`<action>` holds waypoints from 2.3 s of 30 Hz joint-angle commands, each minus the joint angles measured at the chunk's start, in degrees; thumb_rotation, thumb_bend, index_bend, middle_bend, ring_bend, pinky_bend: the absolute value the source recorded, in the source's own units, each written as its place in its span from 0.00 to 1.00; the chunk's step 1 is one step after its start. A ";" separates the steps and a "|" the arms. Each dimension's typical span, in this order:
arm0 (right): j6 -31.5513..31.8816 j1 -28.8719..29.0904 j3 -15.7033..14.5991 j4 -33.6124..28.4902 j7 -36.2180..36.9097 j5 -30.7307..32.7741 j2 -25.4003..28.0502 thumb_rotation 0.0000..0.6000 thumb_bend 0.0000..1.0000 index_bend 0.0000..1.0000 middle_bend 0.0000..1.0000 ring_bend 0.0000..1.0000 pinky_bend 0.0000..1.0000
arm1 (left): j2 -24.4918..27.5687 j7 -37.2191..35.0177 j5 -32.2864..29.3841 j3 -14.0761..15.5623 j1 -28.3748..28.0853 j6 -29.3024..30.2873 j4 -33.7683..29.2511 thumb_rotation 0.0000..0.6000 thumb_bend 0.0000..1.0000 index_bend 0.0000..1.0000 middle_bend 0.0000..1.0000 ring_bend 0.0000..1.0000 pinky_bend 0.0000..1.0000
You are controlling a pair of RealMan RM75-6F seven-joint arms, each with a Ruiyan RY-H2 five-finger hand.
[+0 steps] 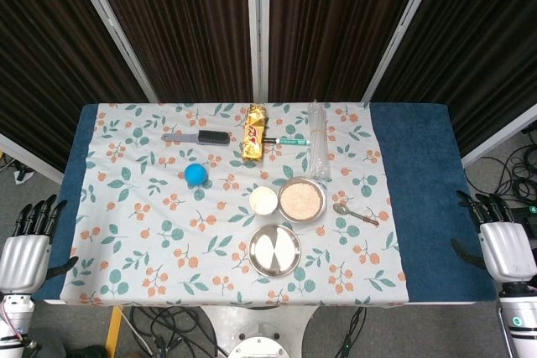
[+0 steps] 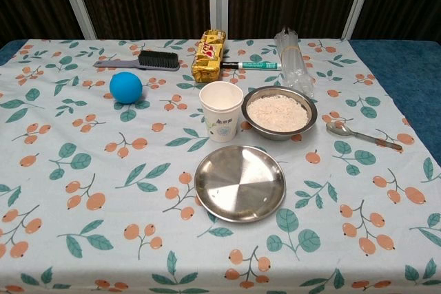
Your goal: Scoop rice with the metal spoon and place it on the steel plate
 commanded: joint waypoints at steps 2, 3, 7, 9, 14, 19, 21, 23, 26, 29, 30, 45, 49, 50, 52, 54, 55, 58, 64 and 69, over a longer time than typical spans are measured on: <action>-0.09 -0.28 0.00 -0.20 -0.26 0.01 -0.24 1.00 0.16 0.10 0.26 0.12 0.12 | 0.03 -0.05 -0.11 -0.08 -0.29 -0.34 0.14 1.00 0.03 0.08 0.04 0.03 0.03; 0.00 -0.40 -0.01 -0.27 -0.36 -0.06 -0.25 1.00 0.16 0.10 0.26 0.12 0.12 | 0.01 -0.05 -0.10 -0.09 -0.31 -0.32 0.17 1.00 0.03 0.08 0.04 0.03 0.03; 0.64 -0.84 0.05 -0.73 -0.84 -0.67 -0.23 1.00 0.16 0.10 0.26 0.12 0.12 | 0.11 -0.28 0.10 -0.22 -0.26 0.19 0.24 1.00 0.03 0.08 0.04 0.03 0.03; 0.41 -0.70 0.04 -1.06 -1.17 -1.04 -0.25 1.00 0.16 0.10 0.26 0.12 0.12 | 0.20 -0.56 0.09 -0.26 -0.13 0.48 0.22 1.00 0.03 0.08 0.04 0.03 0.03; -5.10 2.18 -0.16 -3.32 -5.72 -1.35 -0.59 1.00 0.17 0.06 0.26 0.11 0.12 | 0.19 -0.92 0.58 0.10 0.53 1.62 0.20 1.00 0.03 0.08 0.04 0.03 0.03; -14.76 7.97 1.31 -3.23 -11.03 1.62 -4.95 1.00 0.17 0.03 0.23 0.07 0.10 | -0.01 -1.57 0.82 0.35 0.99 2.22 0.66 1.00 0.03 0.08 0.04 0.03 0.03; -19.51 10.73 2.02 -1.47 -11.94 3.66 -7.49 1.00 0.17 0.01 0.21 0.05 0.10 | -0.11 -2.05 0.78 0.52 1.19 2.26 0.96 1.00 0.03 0.08 0.04 0.03 0.03; -22.75 12.90 2.75 0.77 -12.27 5.12 -10.03 1.00 0.17 0.00 0.20 0.04 0.09 | -0.23 -2.33 0.68 0.69 1.36 2.22 1.28 1.00 0.03 0.08 0.04 0.03 0.03; -25.79 15.70 3.76 5.33 -13.87 6.69 -14.74 1.00 0.17 0.00 0.19 0.03 0.07 | -0.42 -2.89 0.24 0.88 1.54 1.84 1.72 1.00 0.03 0.08 0.04 0.03 0.03; -28.83 18.04 4.36 9.52 -14.74 8.45 -18.65 1.00 0.17 0.00 0.18 0.02 0.04 | -0.56 -3.59 -0.23 0.69 1.58 1.65 2.16 1.00 0.03 0.08 0.04 0.03 0.03; -29.55 18.62 4.45 10.52 -14.86 8.75 -19.46 1.00 0.17 0.00 0.18 0.01 0.04 | -0.61 -3.85 -0.33 0.67 1.62 1.62 2.28 1.00 0.03 0.08 0.04 0.03 0.03; -32.31 21.90 4.04 21.02 -15.61 10.80 -26.12 1.00 0.12 0.00 0.16 0.00 0.00 | -1.19 -5.26 -0.69 0.67 1.42 0.63 3.57 1.00 0.03 0.08 0.04 0.03 0.03; -32.98 22.39 4.05 23.16 -15.47 11.67 -27.66 1.00 0.07 0.00 0.16 0.00 0.00 | -1.37 -5.56 -0.78 0.70 1.46 0.51 3.91 1.00 0.03 0.08 0.04 0.03 0.03; -33.10 22.54 4.07 23.66 -15.45 11.76 -27.98 1.00 0.07 0.00 0.16 0.00 0.00 | -1.39 -5.64 -0.82 0.70 1.45 0.43 3.98 1.00 0.03 0.08 0.04 0.03 0.03; -33.30 22.85 4.07 24.71 -15.45 11.89 -28.61 1.00 0.07 0.00 0.16 0.00 0.00 | -1.43 -5.72 -0.92 0.68 1.42 0.31 4.13 1.00 0.03 0.08 0.04 0.03 0.03; -33.44 23.08 4.13 25.34 -15.28 12.02 -28.99 1.00 0.07 0.00 0.16 0.00 0.00 | -1.49 -5.78 -1.00 0.66 1.43 0.25 4.23 1.00 0.03 0.08 0.04 0.03 0.03; -33.45 23.16 4.19 25.71 -15.08 12.13 -29.14 1.00 0.07 0.00 0.16 0.00 0.00 | -1.53 -5.80 -1.04 0.68 1.44 0.20 4.28 1.00 0.03 0.08 0.04 0.03 0.03; -33.77 23.45 4.30 26.61 -14.77 12.45 -29.39 1.00 0.07 0.00 0.16 0.00 0.00 | -1.62 -5.81 -1.13 0.63 1.37 0.04 4.44 1.00 0.03 0.08 0.04 0.03 0.03; -34.79 24.53 4.98 28.64 -14.84 13.43 -29.76 1.00 0.07 0.00 0.16 0.00 0.00 | -1.72 -5.76 -1.27 0.55 1.29 -0.14 4.58 1.00 0.03 0.08 0.04 0.03 0.03; -34.96 25.17 5.60 28.96 -14.61 13.92 -29.42 1.00 0.07 0.00 0.18 0.00 0.00 | -1.68 -5.67 -1.47 0.50 1.18 -0.45 4.61 1.00 0.03 0.08 0.04 0.03 0.03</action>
